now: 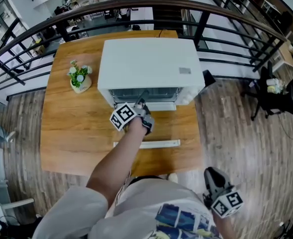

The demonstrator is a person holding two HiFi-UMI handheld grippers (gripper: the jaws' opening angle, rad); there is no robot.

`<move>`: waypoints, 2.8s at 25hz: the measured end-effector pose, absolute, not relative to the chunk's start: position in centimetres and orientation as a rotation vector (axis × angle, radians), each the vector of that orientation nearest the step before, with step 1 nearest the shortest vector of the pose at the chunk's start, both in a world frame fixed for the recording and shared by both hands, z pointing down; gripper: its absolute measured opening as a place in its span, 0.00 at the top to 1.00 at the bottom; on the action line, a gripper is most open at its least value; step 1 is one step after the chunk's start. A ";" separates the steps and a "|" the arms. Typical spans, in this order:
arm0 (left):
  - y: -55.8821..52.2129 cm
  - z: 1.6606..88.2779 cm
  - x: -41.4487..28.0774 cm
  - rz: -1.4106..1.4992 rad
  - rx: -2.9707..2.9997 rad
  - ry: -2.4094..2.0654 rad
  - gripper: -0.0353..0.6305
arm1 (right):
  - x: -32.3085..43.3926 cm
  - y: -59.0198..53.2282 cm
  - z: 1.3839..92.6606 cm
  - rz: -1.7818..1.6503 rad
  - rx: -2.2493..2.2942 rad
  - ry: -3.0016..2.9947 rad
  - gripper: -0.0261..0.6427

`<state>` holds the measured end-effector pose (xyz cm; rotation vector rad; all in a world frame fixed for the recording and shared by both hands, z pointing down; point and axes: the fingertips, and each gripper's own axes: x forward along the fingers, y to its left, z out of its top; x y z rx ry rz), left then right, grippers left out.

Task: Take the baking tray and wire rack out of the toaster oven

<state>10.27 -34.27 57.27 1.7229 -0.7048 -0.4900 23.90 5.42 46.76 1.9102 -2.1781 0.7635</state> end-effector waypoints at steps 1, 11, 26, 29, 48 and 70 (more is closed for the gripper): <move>-34.4 57.3 10.3 -0.500 1.712 -0.705 0.73 | 23.9 5.4 46.8 0.765 1.907 -2.178 0.91; -36.5 58.0 10.8 -0.583 1.623 -0.737 0.80 | 24.3 4.9 46.8 0.768 1.894 -2.198 0.92; -36.7 58.0 10.7 -0.657 1.564 -0.744 0.94 | 26.1 5.8 46.8 0.776 1.943 -2.173 0.93; -36.4 57.9 10.6 -0.665 1.554 -0.746 0.94 | 26.4 6.1 46.6 0.776 1.947 -2.174 0.93; -32.9 58.3 9.8 -0.670 1.534 -0.748 0.94 | 27.0 6.6 46.7 0.773 1.873 -2.236 0.94; -27.4 58.0 8.0 -0.693 1.498 -0.761 0.94 | 26.8 8.2 46.5 0.744 1.730 -2.331 0.94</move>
